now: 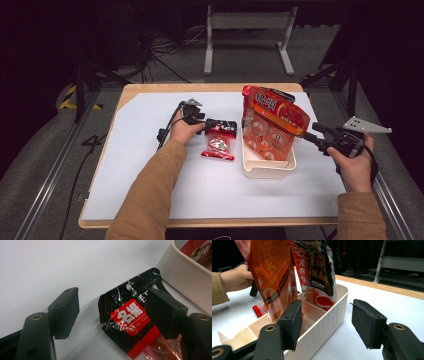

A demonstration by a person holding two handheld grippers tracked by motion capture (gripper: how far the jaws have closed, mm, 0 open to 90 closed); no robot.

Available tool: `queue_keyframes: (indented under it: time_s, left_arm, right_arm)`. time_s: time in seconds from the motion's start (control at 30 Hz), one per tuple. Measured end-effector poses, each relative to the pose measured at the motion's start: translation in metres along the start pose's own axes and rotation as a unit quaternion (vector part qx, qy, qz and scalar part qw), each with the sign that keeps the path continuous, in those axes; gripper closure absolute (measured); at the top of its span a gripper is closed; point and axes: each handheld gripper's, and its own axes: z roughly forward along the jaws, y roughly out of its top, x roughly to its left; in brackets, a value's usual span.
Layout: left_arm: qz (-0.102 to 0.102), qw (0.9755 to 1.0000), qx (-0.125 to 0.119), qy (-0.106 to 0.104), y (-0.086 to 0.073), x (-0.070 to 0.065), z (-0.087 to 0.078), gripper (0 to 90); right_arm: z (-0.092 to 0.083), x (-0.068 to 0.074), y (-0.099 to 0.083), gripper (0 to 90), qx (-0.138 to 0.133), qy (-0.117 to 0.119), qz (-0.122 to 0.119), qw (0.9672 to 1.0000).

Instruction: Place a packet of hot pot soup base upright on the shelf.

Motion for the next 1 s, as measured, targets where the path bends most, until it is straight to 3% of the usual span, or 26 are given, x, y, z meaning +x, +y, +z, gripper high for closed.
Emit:
queue_keyframes:
  time_s: [0.37,0.53,0.6,0.73,0.87,0.93,1.0]
  left_arm:
    - [0.005,0.9989,0.028,-0.037,-0.0026,-0.0018,0.0071,33.6]
    - [0.01,0.9983,0.03,-0.049,-0.0027,-0.0019,0.0064,43.6]
    - [0.013,0.9987,0.031,-0.037,-0.0025,-0.0025,0.0058,49.9]
    - [0.01,0.999,0.042,-0.012,-0.0018,-0.0026,0.0039,70.8]
    - [0.011,0.9989,0.045,-0.004,-0.0014,-0.0033,0.0031,79.1]
    - [0.002,0.9988,0.05,0.001,-0.0009,-0.0044,0.0018,88.4]
    - [0.007,0.9987,0.05,0.008,0.0009,-0.0065,0.0005,89.7]
  right_arm:
    - [0.0031,0.0014,-0.0007,41.0,0.003,0.008,-0.002,1.0]
    - [0.0052,0.0027,-0.0011,40.7,0.008,0.008,-0.003,0.9999]
    - [0.0057,0.0028,-0.0011,40.7,0.008,0.008,-0.004,0.9999]
    - [0.0072,0.0032,-0.0018,41.0,0.011,0.006,-0.007,0.9999]
    - [0.0075,0.0031,-0.002,41.2,0.011,0.006,-0.007,0.9999]
    - [0.007,0.0028,-0.0021,41.5,0.011,0.005,-0.006,0.9999]
    - [0.0063,0.0024,-0.0021,41.7,0.01,0.004,-0.005,0.9999]
